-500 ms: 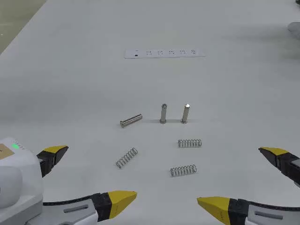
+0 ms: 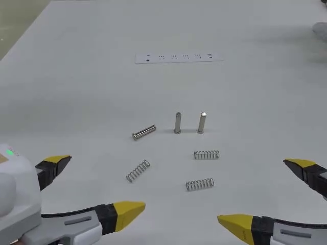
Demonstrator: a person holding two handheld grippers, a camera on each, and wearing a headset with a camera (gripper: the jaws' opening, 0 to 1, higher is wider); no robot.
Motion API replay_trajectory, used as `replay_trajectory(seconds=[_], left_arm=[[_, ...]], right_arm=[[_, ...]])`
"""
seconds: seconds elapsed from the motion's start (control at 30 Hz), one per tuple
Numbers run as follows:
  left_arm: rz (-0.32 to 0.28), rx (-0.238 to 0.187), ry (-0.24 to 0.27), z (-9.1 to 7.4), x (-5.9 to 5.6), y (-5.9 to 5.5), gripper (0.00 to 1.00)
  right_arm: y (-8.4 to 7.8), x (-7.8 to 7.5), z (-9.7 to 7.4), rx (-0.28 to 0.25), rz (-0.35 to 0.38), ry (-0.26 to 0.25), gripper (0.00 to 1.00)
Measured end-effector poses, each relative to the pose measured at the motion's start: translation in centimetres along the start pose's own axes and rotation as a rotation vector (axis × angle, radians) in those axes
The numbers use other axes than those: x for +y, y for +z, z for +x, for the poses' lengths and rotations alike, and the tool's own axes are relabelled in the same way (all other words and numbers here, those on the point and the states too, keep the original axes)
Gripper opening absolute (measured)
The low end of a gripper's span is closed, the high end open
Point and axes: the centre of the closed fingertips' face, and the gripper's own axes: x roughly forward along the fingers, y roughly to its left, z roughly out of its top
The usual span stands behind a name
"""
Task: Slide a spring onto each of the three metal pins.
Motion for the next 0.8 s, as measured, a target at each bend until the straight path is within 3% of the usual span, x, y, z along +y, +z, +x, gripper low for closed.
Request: replay_trajectory(seconds=[0.8], left_arm=[[0.013, 0.026, -0.01, 0.02, 0.1, -0.01, 0.98]], right_arm=[[-0.25, 0.04, -0.15, 0.018, -0.016, 0.006, 0.99]])
